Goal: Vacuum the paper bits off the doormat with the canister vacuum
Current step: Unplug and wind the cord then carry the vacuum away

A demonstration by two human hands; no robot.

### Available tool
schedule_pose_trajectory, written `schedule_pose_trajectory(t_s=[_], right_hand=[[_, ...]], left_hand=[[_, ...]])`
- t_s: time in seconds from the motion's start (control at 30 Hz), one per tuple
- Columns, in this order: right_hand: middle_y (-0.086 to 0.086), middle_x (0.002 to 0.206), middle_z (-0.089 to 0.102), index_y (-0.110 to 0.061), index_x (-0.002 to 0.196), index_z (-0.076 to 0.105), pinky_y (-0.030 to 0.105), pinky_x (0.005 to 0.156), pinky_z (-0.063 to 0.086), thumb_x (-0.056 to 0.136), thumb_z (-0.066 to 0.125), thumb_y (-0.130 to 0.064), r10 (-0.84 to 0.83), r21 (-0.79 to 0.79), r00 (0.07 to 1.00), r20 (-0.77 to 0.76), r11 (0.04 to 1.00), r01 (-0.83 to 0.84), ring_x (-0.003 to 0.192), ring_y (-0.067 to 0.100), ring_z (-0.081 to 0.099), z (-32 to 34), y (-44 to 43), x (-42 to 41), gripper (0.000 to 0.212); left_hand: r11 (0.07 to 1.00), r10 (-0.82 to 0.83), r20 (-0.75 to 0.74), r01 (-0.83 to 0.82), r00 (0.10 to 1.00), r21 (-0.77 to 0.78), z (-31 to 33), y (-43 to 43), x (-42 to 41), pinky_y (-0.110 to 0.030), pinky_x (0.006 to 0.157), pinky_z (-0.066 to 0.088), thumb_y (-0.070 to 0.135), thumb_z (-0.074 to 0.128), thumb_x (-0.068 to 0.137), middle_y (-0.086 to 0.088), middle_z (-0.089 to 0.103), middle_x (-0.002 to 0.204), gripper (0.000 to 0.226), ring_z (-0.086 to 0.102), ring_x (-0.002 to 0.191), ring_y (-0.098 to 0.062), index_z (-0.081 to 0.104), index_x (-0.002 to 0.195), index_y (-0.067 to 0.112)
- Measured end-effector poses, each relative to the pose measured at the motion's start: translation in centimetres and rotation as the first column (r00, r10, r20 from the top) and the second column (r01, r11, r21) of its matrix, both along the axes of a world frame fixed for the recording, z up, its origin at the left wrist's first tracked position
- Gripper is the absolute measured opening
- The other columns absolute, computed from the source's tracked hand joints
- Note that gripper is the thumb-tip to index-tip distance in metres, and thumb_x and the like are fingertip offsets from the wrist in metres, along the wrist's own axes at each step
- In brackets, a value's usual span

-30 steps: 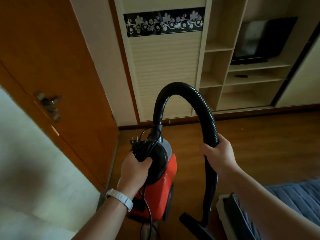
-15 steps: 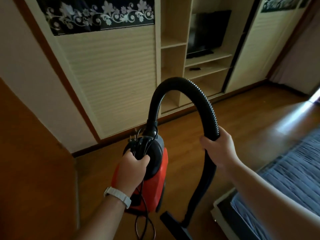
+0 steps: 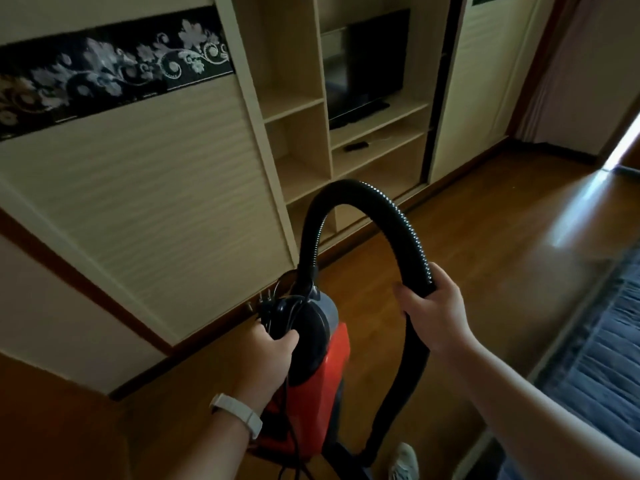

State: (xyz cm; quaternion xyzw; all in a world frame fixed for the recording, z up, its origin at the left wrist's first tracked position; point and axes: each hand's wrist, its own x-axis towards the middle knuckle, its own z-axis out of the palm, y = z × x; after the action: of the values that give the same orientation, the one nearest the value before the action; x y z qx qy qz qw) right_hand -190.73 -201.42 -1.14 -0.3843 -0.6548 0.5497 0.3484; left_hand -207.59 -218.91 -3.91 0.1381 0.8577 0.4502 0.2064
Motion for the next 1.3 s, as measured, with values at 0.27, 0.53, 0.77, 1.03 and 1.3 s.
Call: schedule_pose_trajectory(t_s=[0.27, 0.53, 0.77, 1.03, 1.3], right_hand=[[0.007, 0.068, 0.056, -0.012, 0.084, 0.056, 0.026, 0.046, 0.045, 0.081, 0.069, -0.004, -0.028, 0.017, 0.998, 0.056, 0.999, 0.027, 0.055, 0.018, 0.052, 0.8, 15.1, -2.1, 0.015], [0.008, 0.070, 0.057, -0.012, 0.088, 0.057, 0.017, 0.041, 0.044, 0.081, 0.071, 0.001, -0.152, 0.118, 0.987, 0.046, 0.982, 0.146, 0.050, 0.009, 0.050, 2.4, 25.5, -4.3, 0.020], [0.008, 0.066, 0.054, -0.011, 0.081, 0.056, 0.014, 0.041, 0.039, 0.077, 0.071, 0.003, -0.356, 0.202, 0.929, 0.103, 0.922, 0.331, 0.046, 0.006, 0.046, 1.5, 35.3, -9.7, 0.021], [0.025, 0.075, 0.061, -0.007, 0.084, 0.058, 0.030, 0.049, 0.044, 0.079, 0.072, -0.002, -0.564, 0.221, 0.805, 0.185, 0.822, 0.526, 0.056, 0.020, 0.052, 1.6, 45.1, -16.1, 0.016], [0.006, 0.063, 0.053, -0.004, 0.084, 0.055, 0.038, 0.052, 0.044, 0.081, 0.071, 0.000, -0.688, 0.159, 0.711, 0.145, 0.726, 0.669, 0.054, 0.021, 0.051, 1.8, 51.7, -17.6, 0.017]], left_hand=[[0.998, -0.057, -0.057, 0.058, 0.997, 0.011, 1.2, 15.8, -4.0, -0.033, 0.046, 0.050, 0.019, 0.070, 0.079, -0.002, 0.060, 0.055, 0.017, 0.059, 0.047, -0.017, 0.060, 0.077, 0.005], [0.966, -0.212, -0.122, 0.227, 0.970, 0.124, 2.7, 29.3, -8.4, -0.023, 0.040, 0.034, 0.009, 0.068, 0.080, 0.010, 0.041, 0.038, 0.038, 0.038, 0.033, -0.004, 0.041, 0.054, 0.017], [0.897, -0.399, -0.067, 0.404, 0.915, 0.177, 0.0, 42.2, -15.3, -0.025, 0.039, 0.034, 0.005, 0.066, 0.082, 0.007, 0.042, 0.040, 0.038, 0.042, 0.036, -0.013, 0.043, 0.053, 0.015], [0.803, -0.569, -0.068, 0.572, 0.819, 0.168, -0.8, 57.8, -24.3, -0.036, 0.047, 0.049, 0.012, 0.067, 0.077, 0.004, 0.057, 0.049, 0.015, 0.059, 0.047, -0.019, 0.058, 0.066, 0.014], [0.697, -0.690, -0.136, 0.703, 0.711, 0.142, 0.5, 69.8, -26.6, -0.031, 0.051, 0.047, 0.008, 0.066, 0.080, -0.006, 0.062, 0.059, 0.012, 0.061, 0.057, -0.023, 0.060, 0.070, 0.011]])
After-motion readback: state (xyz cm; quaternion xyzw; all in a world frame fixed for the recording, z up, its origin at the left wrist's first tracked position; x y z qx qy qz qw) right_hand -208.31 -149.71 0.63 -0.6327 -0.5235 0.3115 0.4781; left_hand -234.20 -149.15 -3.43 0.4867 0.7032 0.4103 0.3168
